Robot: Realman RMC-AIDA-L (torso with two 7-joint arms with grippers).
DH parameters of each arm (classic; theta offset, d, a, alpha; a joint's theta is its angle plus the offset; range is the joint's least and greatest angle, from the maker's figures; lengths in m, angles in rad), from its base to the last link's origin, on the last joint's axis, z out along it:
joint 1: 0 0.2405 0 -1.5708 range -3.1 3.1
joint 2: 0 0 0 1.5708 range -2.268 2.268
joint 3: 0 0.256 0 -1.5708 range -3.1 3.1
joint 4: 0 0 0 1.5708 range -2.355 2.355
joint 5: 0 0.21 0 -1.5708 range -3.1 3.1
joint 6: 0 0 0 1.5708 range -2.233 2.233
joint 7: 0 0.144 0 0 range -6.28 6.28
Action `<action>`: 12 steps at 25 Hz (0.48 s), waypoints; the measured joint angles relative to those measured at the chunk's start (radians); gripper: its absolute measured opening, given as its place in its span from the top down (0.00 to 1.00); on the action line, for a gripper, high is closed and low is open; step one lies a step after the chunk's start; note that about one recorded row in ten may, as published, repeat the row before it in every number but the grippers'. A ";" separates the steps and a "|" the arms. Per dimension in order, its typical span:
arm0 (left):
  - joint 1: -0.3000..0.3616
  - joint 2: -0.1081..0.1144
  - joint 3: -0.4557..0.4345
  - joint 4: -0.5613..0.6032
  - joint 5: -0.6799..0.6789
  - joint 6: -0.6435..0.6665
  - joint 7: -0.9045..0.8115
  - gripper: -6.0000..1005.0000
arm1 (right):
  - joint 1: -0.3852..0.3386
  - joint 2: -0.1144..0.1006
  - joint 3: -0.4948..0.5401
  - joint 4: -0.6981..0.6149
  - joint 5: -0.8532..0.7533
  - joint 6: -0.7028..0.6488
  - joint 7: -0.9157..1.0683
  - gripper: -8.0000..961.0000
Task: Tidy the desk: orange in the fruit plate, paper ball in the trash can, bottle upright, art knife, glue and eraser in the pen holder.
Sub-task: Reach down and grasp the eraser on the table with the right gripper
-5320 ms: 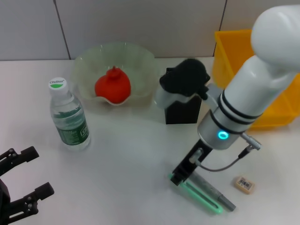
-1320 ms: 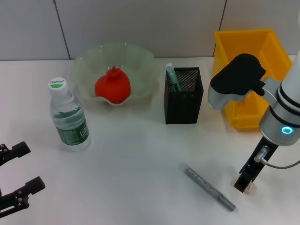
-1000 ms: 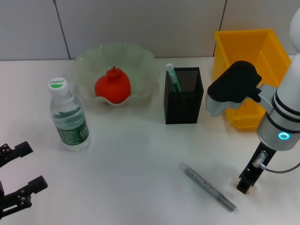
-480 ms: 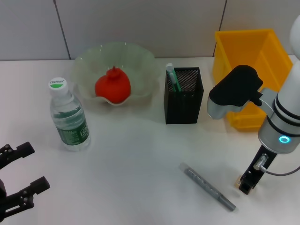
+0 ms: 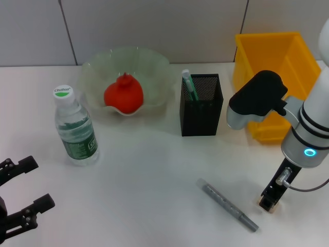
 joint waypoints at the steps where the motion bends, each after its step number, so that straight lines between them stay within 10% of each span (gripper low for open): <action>1: 0.000 0.000 0.000 0.000 0.000 0.000 0.000 0.15 | 0.000 0.000 0.000 0.000 0.000 0.000 0.000 0.58; 12: 0.001 -0.002 -0.003 0.000 0.000 0.000 0.000 0.15 | 0.006 0.002 -0.025 0.026 0.004 0.023 -0.002 0.59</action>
